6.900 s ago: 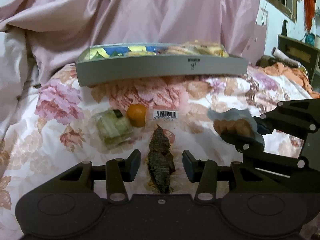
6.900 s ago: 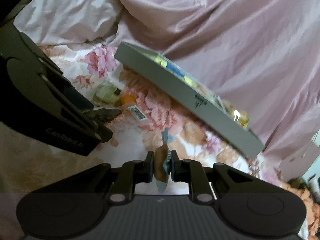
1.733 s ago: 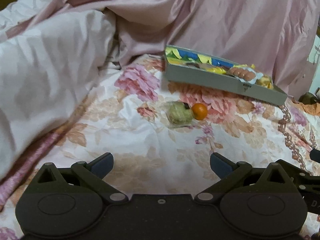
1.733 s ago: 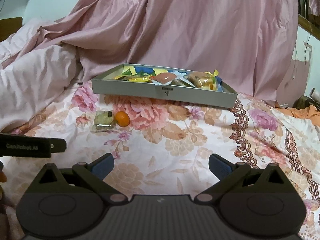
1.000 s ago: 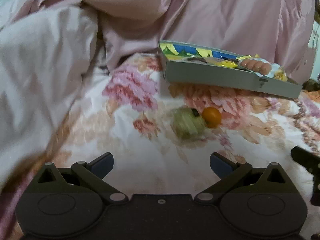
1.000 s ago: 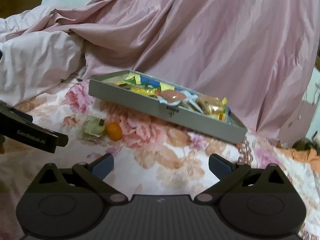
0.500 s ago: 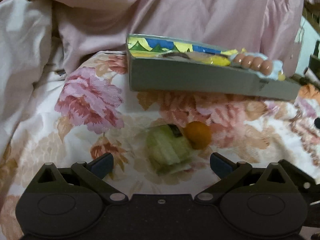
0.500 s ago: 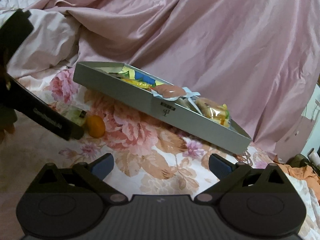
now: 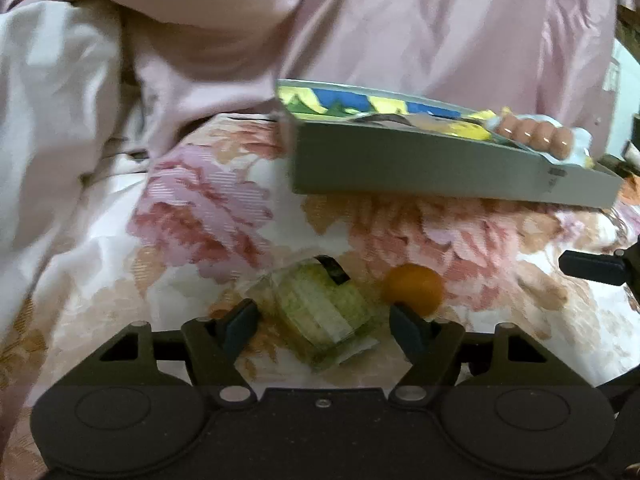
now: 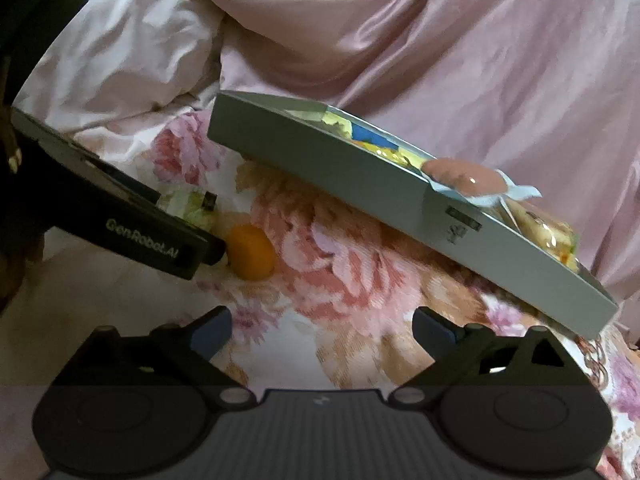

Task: Organize snacks
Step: 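Grasp the green biscuit pack with the left tool while the right grasps the orange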

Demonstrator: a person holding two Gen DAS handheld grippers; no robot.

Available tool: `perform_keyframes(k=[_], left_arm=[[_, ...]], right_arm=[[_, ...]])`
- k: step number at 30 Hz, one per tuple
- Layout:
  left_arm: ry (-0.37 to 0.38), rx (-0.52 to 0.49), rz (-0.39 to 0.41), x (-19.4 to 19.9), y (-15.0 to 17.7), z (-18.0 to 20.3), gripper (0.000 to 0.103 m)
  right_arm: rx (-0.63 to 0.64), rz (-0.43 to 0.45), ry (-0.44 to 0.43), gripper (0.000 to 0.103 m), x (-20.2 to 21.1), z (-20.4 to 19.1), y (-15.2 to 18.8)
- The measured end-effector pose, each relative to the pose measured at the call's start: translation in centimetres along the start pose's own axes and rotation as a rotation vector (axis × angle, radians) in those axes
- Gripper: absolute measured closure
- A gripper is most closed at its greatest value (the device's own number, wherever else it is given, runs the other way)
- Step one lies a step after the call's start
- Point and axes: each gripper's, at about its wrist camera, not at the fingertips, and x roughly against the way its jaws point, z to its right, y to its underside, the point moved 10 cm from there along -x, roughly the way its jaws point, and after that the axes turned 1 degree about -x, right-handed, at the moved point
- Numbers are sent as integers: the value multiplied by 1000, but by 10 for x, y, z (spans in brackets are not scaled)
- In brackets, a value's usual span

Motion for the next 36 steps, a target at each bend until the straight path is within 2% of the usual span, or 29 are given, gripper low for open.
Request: perform_keyframes(k=[7,10,13,15,21,23,31,36], left_arm=[[-65,79,17,0,-1,-21,30],[-78,138,23,0,0,-32,30],[-71,164,27,-2,2,-35,30],[-71,161,28,-3,1,-35,30],[-65,172,34,-2,2,-36,29],[-65,172,36,-2,2,-35,29],[-66,167,37,-3,3,-36,29],[-65,165,39,-3,3,-35,29]], right_arm=[[17,48,-50,11,-9,-7,-17],[23,50,-122,15,-14,-17,-21],[-56,21,-220,20,-21,-25,-23],[-105,8,-257,26,-25,-27,-24],[-113,-5,-253,42,-35,-30,-23],[-121,-2,-250,45,-37,-30,-23],[-171,6,-249,46,-41,-27,-21],[-174,10,-265,65,-41,-31,-21]])
